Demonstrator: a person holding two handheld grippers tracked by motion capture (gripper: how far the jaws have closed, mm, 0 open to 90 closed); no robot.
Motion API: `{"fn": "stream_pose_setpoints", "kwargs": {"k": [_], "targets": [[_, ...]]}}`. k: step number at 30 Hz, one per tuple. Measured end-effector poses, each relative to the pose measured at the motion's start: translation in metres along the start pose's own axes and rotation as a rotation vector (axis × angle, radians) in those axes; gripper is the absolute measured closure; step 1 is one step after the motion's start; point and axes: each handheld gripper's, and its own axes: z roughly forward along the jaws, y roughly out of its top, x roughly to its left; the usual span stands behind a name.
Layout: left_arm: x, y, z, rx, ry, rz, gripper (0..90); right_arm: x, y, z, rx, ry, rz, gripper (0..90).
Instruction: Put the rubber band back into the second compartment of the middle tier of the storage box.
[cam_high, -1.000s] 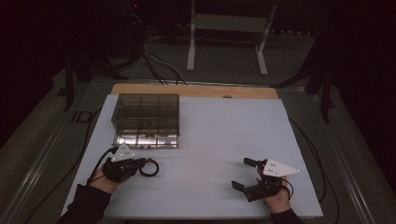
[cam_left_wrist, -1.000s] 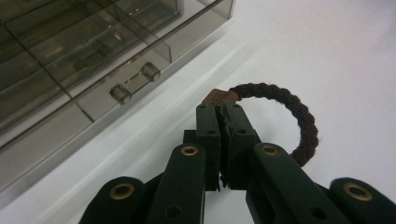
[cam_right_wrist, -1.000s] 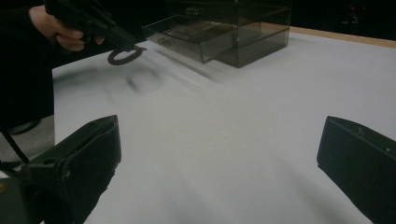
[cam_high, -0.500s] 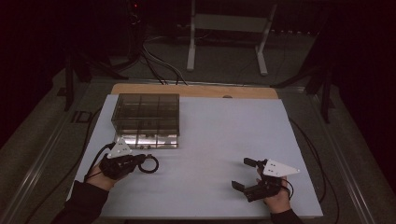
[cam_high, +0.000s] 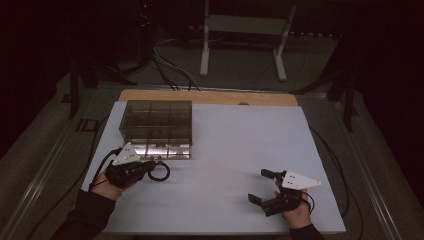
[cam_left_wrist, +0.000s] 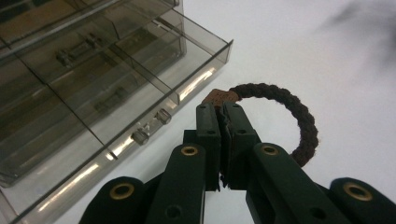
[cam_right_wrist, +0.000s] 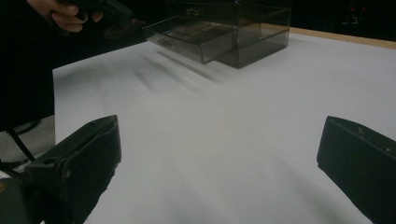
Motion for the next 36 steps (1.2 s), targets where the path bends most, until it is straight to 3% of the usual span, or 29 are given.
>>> {"fn": "stream_pose_setpoints", "kwargs": {"k": [36], "targets": [[0.028, 0.035, -0.009, -0.051, 0.037, 0.002, 88.2, 0.000, 0.000, 0.000, 0.000, 0.002, 0.003, 0.0]]}}
